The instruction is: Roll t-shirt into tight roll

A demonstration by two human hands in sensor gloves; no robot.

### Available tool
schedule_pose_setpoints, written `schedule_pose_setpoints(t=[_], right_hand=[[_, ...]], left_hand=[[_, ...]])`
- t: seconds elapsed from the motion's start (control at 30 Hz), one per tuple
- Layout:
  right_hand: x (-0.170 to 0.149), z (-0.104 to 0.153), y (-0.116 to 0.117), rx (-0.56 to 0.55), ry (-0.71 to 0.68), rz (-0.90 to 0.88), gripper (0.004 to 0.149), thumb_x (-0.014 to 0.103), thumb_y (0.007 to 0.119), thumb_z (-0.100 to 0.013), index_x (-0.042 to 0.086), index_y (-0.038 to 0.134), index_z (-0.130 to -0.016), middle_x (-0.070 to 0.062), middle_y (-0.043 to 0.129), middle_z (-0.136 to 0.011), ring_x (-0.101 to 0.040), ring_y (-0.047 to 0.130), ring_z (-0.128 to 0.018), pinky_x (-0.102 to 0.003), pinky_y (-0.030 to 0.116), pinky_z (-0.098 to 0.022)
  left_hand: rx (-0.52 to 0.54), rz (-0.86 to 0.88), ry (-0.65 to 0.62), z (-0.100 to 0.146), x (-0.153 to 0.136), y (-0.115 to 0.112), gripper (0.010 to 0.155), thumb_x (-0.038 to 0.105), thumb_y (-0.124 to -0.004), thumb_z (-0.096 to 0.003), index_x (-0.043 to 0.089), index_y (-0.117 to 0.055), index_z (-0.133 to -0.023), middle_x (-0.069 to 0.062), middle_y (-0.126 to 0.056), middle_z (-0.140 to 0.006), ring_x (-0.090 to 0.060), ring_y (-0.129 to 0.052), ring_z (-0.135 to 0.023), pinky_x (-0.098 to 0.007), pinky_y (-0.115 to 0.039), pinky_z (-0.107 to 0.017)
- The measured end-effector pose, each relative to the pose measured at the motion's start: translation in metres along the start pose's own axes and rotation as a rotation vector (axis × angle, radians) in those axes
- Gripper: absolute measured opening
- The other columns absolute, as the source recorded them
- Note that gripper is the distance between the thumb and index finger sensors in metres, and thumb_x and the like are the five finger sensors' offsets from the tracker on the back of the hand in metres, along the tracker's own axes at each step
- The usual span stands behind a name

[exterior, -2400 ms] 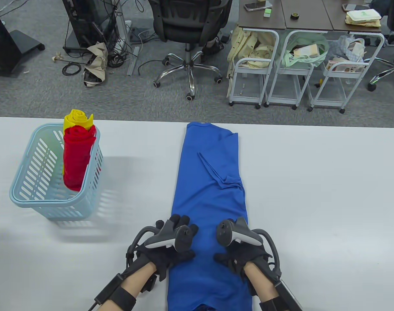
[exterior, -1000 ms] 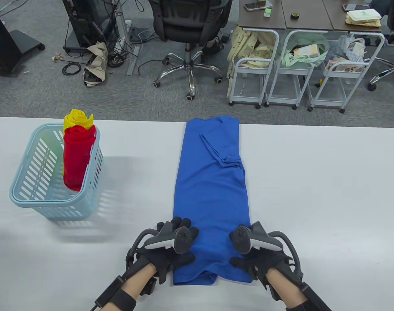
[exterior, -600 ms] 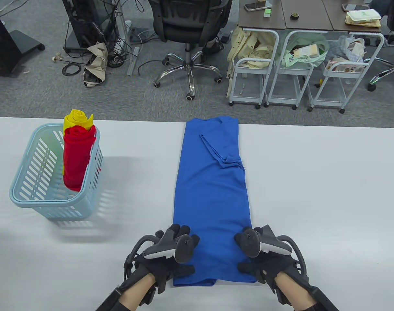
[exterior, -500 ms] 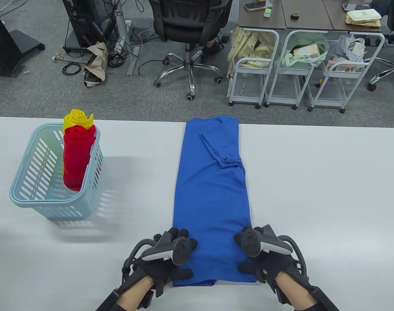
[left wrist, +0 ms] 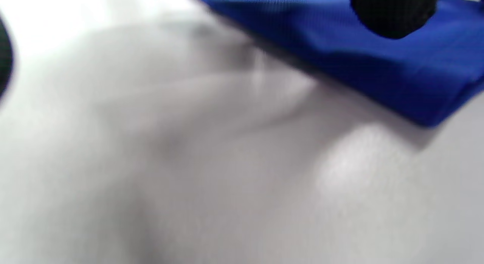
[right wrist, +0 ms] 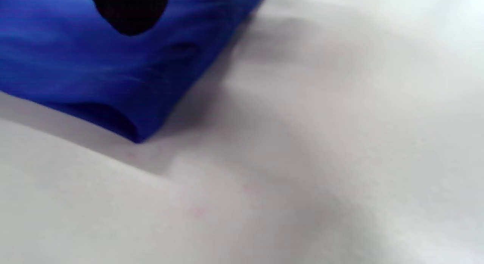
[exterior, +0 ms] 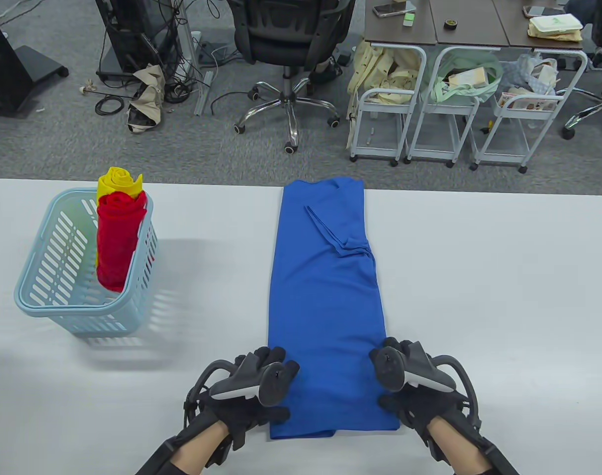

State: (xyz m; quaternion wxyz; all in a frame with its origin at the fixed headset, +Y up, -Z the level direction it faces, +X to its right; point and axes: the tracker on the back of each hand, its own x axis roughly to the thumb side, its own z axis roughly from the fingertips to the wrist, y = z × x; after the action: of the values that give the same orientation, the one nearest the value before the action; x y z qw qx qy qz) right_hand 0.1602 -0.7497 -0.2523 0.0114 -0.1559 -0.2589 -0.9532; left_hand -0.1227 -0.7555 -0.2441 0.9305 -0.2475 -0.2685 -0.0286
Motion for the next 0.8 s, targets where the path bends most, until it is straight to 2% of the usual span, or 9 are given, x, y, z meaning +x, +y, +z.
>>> schedule_pose_setpoints(t=[0.07,0.2,0.27,0.3,0.37,0.43,0.53,0.7,0.8], right_hand=[[0.008,0.002,-0.002,-0.008,-0.076,0.002,0.083,0.049,0.070,-0.053,0.027,0.016,-0.112,-0.013,0.007,-0.117,-0.044,0.016,-0.110,-0.060,0.029,-0.075],[0.024,0.008,-0.004,-0.041,-0.178,0.041,0.077,0.048,0.077,-0.051,0.029,0.033,-0.111,-0.013,0.022,-0.117,-0.040,0.037,-0.107,-0.055,0.041,-0.074],[0.027,0.012,-0.006,-0.060,-0.197,0.052,0.068,0.046,0.082,-0.049,0.028,0.049,-0.106,-0.010,0.039,-0.114,-0.035,0.056,-0.100,-0.052,0.052,-0.071],[0.029,0.013,-0.006,-0.069,-0.208,0.055,0.063,0.046,0.084,-0.048,0.027,0.057,-0.103,-0.009,0.050,-0.111,-0.033,0.065,-0.096,-0.051,0.057,-0.069],[0.030,0.010,-0.002,-0.043,-0.219,0.053,0.061,0.046,0.086,-0.046,0.026,0.063,-0.100,-0.008,0.057,-0.108,-0.032,0.070,-0.092,-0.051,0.060,-0.067],[0.031,0.004,0.006,0.007,-0.213,0.067,0.066,0.048,0.088,-0.044,0.025,0.062,-0.101,-0.009,0.058,-0.108,-0.032,0.071,-0.092,-0.051,0.061,-0.067],[0.033,0.000,0.012,0.028,-0.187,0.103,0.077,0.049,0.090,-0.042,0.026,0.052,-0.105,-0.008,0.047,-0.110,-0.031,0.064,-0.091,-0.052,0.054,-0.069],[0.035,-0.001,0.013,0.010,-0.148,0.127,0.082,0.043,0.088,-0.047,0.027,0.038,-0.110,-0.007,0.044,-0.111,-0.028,0.062,-0.092,-0.052,0.053,-0.070],[0.038,-0.004,0.013,-0.051,-0.113,0.143,0.070,0.032,0.084,-0.052,0.028,0.042,-0.108,-0.005,0.053,-0.107,-0.024,0.070,-0.087,-0.050,0.058,-0.069]], left_hand=[[0.078,0.002,-0.025,0.008,0.001,0.008,0.084,0.063,-0.066,-0.0518,0.031,-0.026,-0.118,-0.014,-0.022,-0.127,-0.038,-0.038,-0.114,-0.061,-0.043,-0.081],[0.183,0.045,-0.114,0.016,0.011,0.012,0.071,0.058,-0.077,-0.0487,0.032,-0.050,-0.109,-0.005,-0.056,-0.115,-0.026,-0.070,-0.098,-0.053,-0.060,-0.077],[0.161,0.073,-0.168,0.013,0.018,0.007,0.062,0.056,-0.081,-0.0473,0.033,-0.064,-0.102,0.000,-0.072,-0.107,-0.022,-0.082,-0.088,-0.051,-0.067,-0.074],[0.132,0.067,-0.187,0.010,0.022,0.003,0.061,0.056,-0.082,-0.0466,0.033,-0.066,-0.100,0.000,-0.075,-0.105,-0.022,-0.084,-0.087,-0.050,-0.069,-0.073],[0.093,0.001,-0.187,0.005,0.030,-0.004,0.065,0.058,-0.083,-0.0441,0.032,-0.067,-0.101,0.000,-0.076,-0.105,-0.022,-0.085,-0.087,-0.050,-0.069,-0.073],[0.083,-0.081,-0.176,0.003,0.035,-0.006,0.075,0.064,-0.084,-0.0402,0.033,-0.063,-0.106,0.001,-0.074,-0.106,-0.021,-0.083,-0.087,-0.051,-0.068,-0.074],[0.051,-0.203,-0.133,0.004,0.043,-0.009,0.084,0.065,-0.084,-0.0394,0.033,-0.054,-0.111,0.002,-0.068,-0.111,-0.021,-0.079,-0.092,-0.055,-0.064,-0.076],[0.085,-0.228,-0.092,0.002,0.044,-0.006,0.070,0.052,-0.083,-0.0471,0.031,-0.058,-0.109,0.004,-0.076,-0.103,-0.019,-0.086,-0.086,-0.053,-0.066,-0.075],[0.122,-0.228,-0.085,0.000,0.042,-0.007,0.061,0.044,-0.083,-0.0490,0.029,-0.063,-0.105,0.009,-0.087,-0.088,-0.015,-0.095,-0.073,-0.051,-0.070,-0.073]])
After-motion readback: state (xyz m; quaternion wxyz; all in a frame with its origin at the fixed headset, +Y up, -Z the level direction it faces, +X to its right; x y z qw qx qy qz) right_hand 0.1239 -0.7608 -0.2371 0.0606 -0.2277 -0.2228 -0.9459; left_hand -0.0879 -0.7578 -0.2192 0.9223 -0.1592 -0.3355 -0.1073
